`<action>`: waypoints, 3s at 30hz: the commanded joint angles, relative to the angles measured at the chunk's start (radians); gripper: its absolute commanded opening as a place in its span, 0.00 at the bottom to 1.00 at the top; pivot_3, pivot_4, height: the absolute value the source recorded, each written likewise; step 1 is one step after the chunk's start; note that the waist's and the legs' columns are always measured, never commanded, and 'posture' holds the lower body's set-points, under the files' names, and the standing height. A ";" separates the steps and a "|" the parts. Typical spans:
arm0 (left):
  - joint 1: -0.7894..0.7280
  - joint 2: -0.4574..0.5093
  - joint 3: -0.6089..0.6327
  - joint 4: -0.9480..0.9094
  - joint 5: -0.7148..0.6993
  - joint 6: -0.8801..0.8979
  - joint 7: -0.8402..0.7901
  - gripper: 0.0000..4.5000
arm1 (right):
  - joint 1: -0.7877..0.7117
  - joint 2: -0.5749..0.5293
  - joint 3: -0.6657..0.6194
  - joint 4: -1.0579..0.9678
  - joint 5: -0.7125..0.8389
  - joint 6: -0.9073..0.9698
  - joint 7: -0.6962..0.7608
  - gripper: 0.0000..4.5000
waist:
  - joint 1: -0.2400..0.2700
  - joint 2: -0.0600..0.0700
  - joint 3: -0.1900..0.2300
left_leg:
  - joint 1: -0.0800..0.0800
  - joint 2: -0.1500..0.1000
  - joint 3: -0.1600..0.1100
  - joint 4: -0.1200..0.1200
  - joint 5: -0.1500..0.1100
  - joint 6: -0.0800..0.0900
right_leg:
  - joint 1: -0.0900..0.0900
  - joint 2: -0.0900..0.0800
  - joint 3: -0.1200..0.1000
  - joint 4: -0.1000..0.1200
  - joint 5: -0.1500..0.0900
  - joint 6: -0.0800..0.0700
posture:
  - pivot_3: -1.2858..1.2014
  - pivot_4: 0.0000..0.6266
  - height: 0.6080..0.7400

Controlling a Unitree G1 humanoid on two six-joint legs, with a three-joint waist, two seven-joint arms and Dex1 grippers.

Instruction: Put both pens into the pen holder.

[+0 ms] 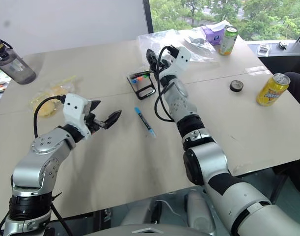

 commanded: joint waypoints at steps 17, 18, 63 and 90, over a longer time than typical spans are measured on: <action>-0.017 0.014 0.027 -0.043 -0.003 -0.011 0.000 1.00 | -0.018 0.253 0.039 -0.094 -0.029 -0.027 0.098 1.00 | 0.000 0.000 0.000 | 0.000 0.000 0.000 0.000 0.000 0.000 | 0.000 0.000 0.000 0.000 0.000 0.000 | 0.52 0.24 1.00; -0.018 0.014 0.028 -0.043 -0.003 -0.011 0.001 1.00 | 0.002 0.243 0.062 -0.121 -0.044 -0.025 0.126 1.00 | -0.001 0.000 0.000 | 0.000 0.000 0.000 0.000 0.000 0.000 | 0.000 0.000 0.000 0.000 0.000 0.000 | 0.52 0.24 1.00; 0.339 0.102 0.186 -0.037 -0.202 -0.151 -0.354 1.00 | 0.418 -0.242 0.569 -0.611 -0.681 0.744 0.457 0.07 | -0.013 -0.008 -0.098 | 0.019 0.000 0.001 -0.001 0.002 -0.006 | 0.012 0.002 0.001 0.005 0.002 -0.004 | 0.52 0.00 1.00; 0.045 -0.264 0.022 0.030 -0.579 0.028 -0.140 0.80 | 0.851 -0.410 0.382 -1.188 -0.452 0.417 0.637 0.00 | 0.035 -0.010 -0.101 | 0.024 0.001 0.000 0.000 0.001 -0.005 | 0.021 0.005 0.000 0.001 0.002 -0.003 | 0.52 0.00 1.00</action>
